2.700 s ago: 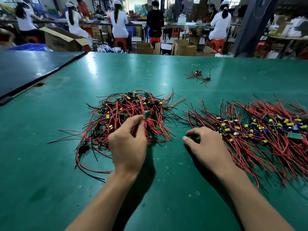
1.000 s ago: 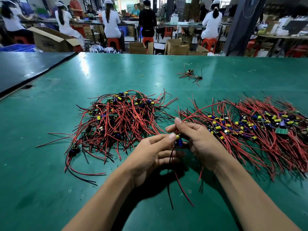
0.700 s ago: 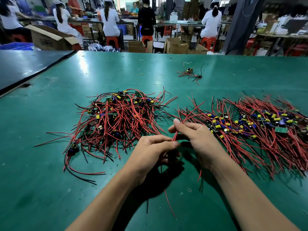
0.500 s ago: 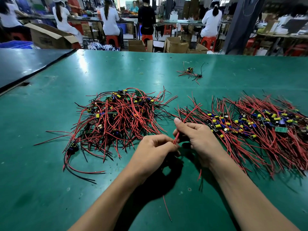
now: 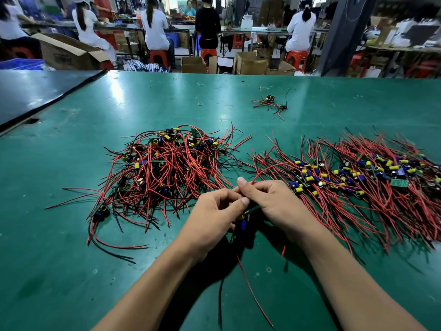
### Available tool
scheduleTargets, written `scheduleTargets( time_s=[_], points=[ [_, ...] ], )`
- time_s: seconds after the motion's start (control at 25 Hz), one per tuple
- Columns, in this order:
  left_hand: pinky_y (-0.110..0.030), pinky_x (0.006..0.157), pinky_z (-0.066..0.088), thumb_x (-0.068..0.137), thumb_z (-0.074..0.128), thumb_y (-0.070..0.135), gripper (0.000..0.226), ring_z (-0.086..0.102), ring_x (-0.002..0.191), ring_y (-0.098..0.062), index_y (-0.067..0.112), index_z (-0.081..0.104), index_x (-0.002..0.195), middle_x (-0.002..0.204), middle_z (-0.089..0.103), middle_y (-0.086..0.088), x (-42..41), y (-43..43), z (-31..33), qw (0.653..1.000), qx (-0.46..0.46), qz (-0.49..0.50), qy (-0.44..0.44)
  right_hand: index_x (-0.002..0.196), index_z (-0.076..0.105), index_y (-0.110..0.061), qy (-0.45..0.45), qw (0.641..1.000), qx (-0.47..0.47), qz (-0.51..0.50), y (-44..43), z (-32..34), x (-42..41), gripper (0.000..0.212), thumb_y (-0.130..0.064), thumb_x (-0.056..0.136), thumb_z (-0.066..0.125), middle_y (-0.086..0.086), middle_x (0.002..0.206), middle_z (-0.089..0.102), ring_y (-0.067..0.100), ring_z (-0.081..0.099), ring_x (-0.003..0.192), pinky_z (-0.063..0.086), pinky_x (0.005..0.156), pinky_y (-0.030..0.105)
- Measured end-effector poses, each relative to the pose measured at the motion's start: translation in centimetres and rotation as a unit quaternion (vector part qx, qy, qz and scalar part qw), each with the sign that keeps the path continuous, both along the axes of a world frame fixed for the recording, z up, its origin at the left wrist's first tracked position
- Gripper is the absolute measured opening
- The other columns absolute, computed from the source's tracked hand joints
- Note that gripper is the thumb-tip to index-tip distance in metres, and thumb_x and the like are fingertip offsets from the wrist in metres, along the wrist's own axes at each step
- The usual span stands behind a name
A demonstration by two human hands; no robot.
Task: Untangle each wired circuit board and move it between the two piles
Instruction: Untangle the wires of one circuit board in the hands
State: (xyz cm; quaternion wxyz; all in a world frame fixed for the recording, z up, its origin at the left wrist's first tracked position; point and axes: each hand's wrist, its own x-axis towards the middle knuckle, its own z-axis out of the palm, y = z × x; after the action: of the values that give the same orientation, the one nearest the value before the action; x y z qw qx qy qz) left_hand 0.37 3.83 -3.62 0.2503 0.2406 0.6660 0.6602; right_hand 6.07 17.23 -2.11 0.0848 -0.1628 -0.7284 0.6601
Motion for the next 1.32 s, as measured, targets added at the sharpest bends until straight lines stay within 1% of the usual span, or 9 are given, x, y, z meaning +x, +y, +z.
scheduleTargets(
  time_s=[0.12, 0.32, 0.52, 0.64, 0.76, 0.88, 1.08, 1.24, 1.32],
  points=[
    [-0.03, 0.06, 0.043, 0.092, 0.064, 0.009, 0.01, 0.049, 0.065, -0.021, 0.004, 0.064, 0.083, 0.073, 0.057, -0.015, 0.1, -0.1, 0.5, 0.999, -0.021, -0.027, 0.023, 0.078, 0.081, -0.016, -0.006, 0.997, 0.079, -0.013, 0.8, 0.1, 0.2, 0.045, -0.059, 0.082, 0.067, 0.005, 0.071, 0.075, 0.012, 0.067, 0.062, 0.052, 0.059, 0.023],
    [-0.026, 0.06, 0.042, 0.091, 0.066, 0.013, 0.016, 0.049, 0.065, -0.019, -0.003, 0.064, 0.086, 0.07, 0.057, -0.011, 0.3, -0.3, 0.8, 0.995, -0.047, -0.056, 0.07, 0.069, 0.076, -0.009, -0.004, 0.997, 0.03, -0.067, 1.8, 0.3, 0.4, 0.051, -0.057, 0.083, 0.066, 0.007, 0.052, 0.061, 0.012, 0.053, 0.044, 0.042, 0.043, 0.021],
    [-0.034, 0.065, 0.045, 0.089, 0.069, 0.012, 0.008, 0.053, 0.064, -0.02, 0.008, 0.067, 0.083, 0.068, 0.06, -0.008, 0.4, -0.4, 0.6, 0.995, -0.033, -0.068, 0.06, 0.048, 0.064, -0.016, -0.069, 0.989, -0.1, -0.084, 1.4, 0.5, -0.2, 0.073, -0.062, 0.099, 0.041, -0.003, 0.037, 0.045, 0.01, 0.033, 0.031, 0.025, 0.037, 0.018],
    [-0.035, 0.066, 0.046, 0.091, 0.067, 0.013, 0.01, 0.054, 0.063, -0.018, 0.01, 0.069, 0.082, 0.066, 0.061, -0.005, 0.6, -0.3, 0.3, 0.997, -0.031, -0.038, 0.052, 0.053, 0.069, -0.019, -0.056, 0.992, -0.096, -0.063, 1.2, 0.2, -0.3, 0.066, -0.065, 0.095, 0.046, -0.004, 0.042, 0.048, 0.009, 0.035, 0.034, 0.027, 0.037, 0.017],
    [-0.039, 0.07, 0.046, 0.093, 0.064, 0.017, 0.018, 0.054, 0.069, -0.025, 0.007, 0.069, 0.079, 0.075, 0.061, -0.015, 0.3, -0.3, 0.3, 1.0, 0.003, 0.019, -0.016, 0.078, 0.079, -0.023, -0.005, 0.999, -0.053, 0.006, 0.9, -0.3, -0.3, 0.043, -0.063, 0.08, 0.063, -0.003, 0.061, 0.062, 0.006, 0.045, 0.047, 0.037, 0.044, 0.015],
    [-0.04, 0.072, 0.044, 0.094, 0.063, 0.017, 0.02, 0.054, 0.073, -0.027, 0.007, 0.069, 0.078, 0.086, 0.06, -0.016, 0.1, -0.5, 0.5, 0.997, 0.025, 0.031, -0.066, 0.092, 0.081, -0.024, 0.016, 0.999, -0.006, 0.041, 1.2, -0.7, -0.2, 0.04, -0.059, 0.076, 0.068, -0.004, 0.078, 0.07, 0.003, 0.049, 0.058, 0.041, 0.052, 0.013],
    [-0.029, 0.058, 0.042, 0.093, 0.063, 0.018, 0.017, 0.052, 0.055, -0.021, 0.007, 0.066, 0.079, 0.075, 0.051, -0.018, 0.3, -0.6, 1.0, 0.995, 0.017, -0.009, -0.095, 0.077, 0.079, -0.013, 0.058, 0.997, -0.038, -0.042, 2.4, -0.9, -0.3, 0.037, -0.049, 0.082, 0.072, -0.003, 0.059, 0.059, 0.006, 0.035, 0.037, 0.024, 0.037, 0.014],
    [-0.017, 0.049, 0.041, 0.093, 0.064, 0.015, 0.017, 0.048, 0.053, -0.016, 0.003, 0.065, 0.081, 0.062, 0.055, -0.008, 0.5, -0.6, 1.1, 0.998, 0.001, -0.034, -0.043, 0.067, 0.076, -0.013, 0.076, 0.987, -0.05, -0.132, 3.0, -0.7, -0.3, 0.042, -0.051, 0.082, 0.069, -0.002, 0.057, 0.056, 0.007, 0.033, 0.035, 0.022, 0.036, 0.015],
    [-0.019, 0.051, 0.041, 0.093, 0.064, 0.016, 0.019, 0.049, 0.057, -0.019, 0.001, 0.066, 0.082, 0.063, 0.055, -0.008, 0.6, -0.7, 1.1, 0.999, -0.021, -0.046, 0.01, 0.061, 0.072, -0.013, 0.062, 0.98, -0.091, -0.164, 3.0, -0.3, -0.4, 0.05, -0.052, 0.091, 0.063, -0.002, 0.052, 0.05, 0.007, 0.03, 0.034, 0.021, 0.036, 0.017]
  ],
)
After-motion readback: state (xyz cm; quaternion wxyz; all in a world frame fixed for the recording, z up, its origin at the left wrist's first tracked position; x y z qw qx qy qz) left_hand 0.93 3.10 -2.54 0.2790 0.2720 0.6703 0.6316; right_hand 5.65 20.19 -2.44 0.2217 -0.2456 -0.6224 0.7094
